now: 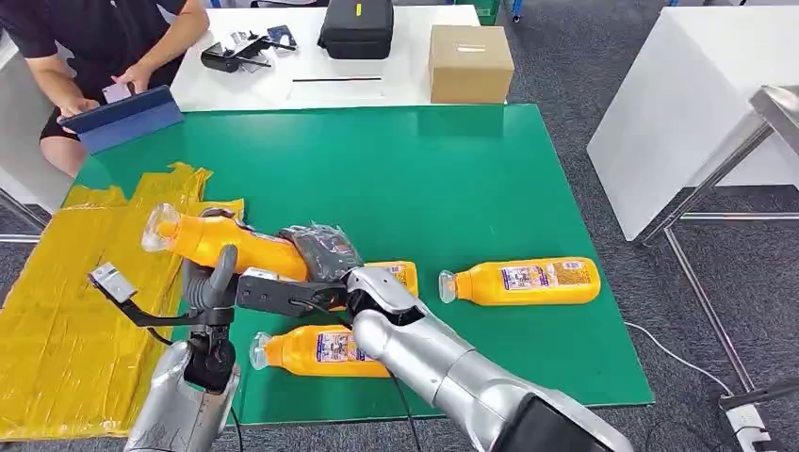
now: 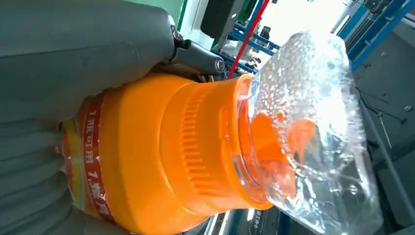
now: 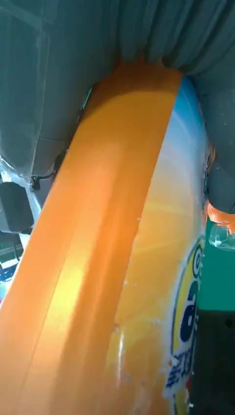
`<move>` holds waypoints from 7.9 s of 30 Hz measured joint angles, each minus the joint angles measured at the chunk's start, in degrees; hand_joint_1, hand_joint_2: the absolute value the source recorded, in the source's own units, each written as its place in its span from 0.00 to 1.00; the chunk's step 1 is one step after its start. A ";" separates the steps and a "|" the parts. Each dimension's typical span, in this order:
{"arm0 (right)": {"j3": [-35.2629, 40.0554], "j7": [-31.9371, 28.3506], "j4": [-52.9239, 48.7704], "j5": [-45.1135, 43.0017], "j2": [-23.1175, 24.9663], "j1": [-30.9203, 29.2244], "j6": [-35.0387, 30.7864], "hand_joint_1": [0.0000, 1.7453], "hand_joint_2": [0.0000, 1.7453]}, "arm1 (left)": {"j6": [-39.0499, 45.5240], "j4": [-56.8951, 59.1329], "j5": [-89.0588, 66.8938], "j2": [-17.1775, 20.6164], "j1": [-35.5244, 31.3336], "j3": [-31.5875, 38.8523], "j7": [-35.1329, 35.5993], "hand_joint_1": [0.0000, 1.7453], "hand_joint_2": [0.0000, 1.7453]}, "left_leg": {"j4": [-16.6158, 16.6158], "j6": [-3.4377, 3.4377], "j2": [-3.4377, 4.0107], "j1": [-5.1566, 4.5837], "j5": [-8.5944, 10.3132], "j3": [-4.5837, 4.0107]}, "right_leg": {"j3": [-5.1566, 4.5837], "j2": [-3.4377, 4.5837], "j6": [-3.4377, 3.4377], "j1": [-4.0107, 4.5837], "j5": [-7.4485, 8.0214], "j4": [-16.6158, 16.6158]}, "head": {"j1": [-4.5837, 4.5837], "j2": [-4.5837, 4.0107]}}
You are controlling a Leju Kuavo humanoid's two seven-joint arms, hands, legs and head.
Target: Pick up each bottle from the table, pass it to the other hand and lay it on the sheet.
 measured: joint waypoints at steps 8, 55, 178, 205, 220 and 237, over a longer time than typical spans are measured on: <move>-0.04 -0.02 0.00 0.00 0.00 0.01 0.00 1.00 1.00 | -0.06 0.00 0.00 -0.04 0.00 0.00 0.00 1.00 1.00 | 0.00 0.00 0.00 0.00 0.00 0.00 | 0.00 0.00 0.00 0.00 0.00 0.00 | -0.02 0.00; -22.32 -7.35 -48.68 17.86 -12.76 26.69 4.37 0.00 0.00 | 26.52 -31.30 -44.95 7.54 10.99 13.35 -11.28 1.00 1.00 | -0.03 -0.02 -0.07 0.04 -0.03 -0.13 | -0.08 -0.05 -0.02 0.02 -0.03 -0.01 | -0.02 0.00; -58.58 -9.62 -58.73 54.62 -12.74 45.26 15.71 0.00 1.00 | 23.76 -27.93 -25.31 1.55 19.90 24.13 -13.33 0.00 0.00 | -0.02 -0.02 -0.05 0.01 -0.06 0.05 | -0.04 -0.11 0.01 -0.19 0.01 -0.05 | -0.04 0.00; -63.69 -4.66 -38.29 57.66 -19.23 32.19 10.25 0.00 1.00 | 22.25 -23.78 -22.86 2.89 17.45 23.21 -13.11 0.00 0.00 | -0.02 -0.01 -0.06 0.00 -0.04 0.05 | -0.01 -0.09 0.02 -0.18 0.02 -0.05 | -0.02 0.00; -63.63 -3.10 -32.59 57.66 -20.15 29.33 9.77 0.00 1.00 | 22.23 -23.78 -21.94 3.52 17.31 23.21 -12.44 0.00 0.00 | -0.02 -0.01 -0.07 -0.01 -0.04 0.05 | 0.02 -0.09 0.02 -0.18 0.02 -0.04 | -0.02 0.00; -58.03 0.00 -25.27 57.66 -22.27 25.30 9.40 0.00 1.00 | 22.84 -23.56 -21.94 3.52 16.08 23.21 -11.39 0.00 0.00 | -0.01 0.00 -0.07 -0.01 -0.02 0.06 | 0.03 -0.09 0.03 -0.18 0.02 -0.03 | -0.02 0.00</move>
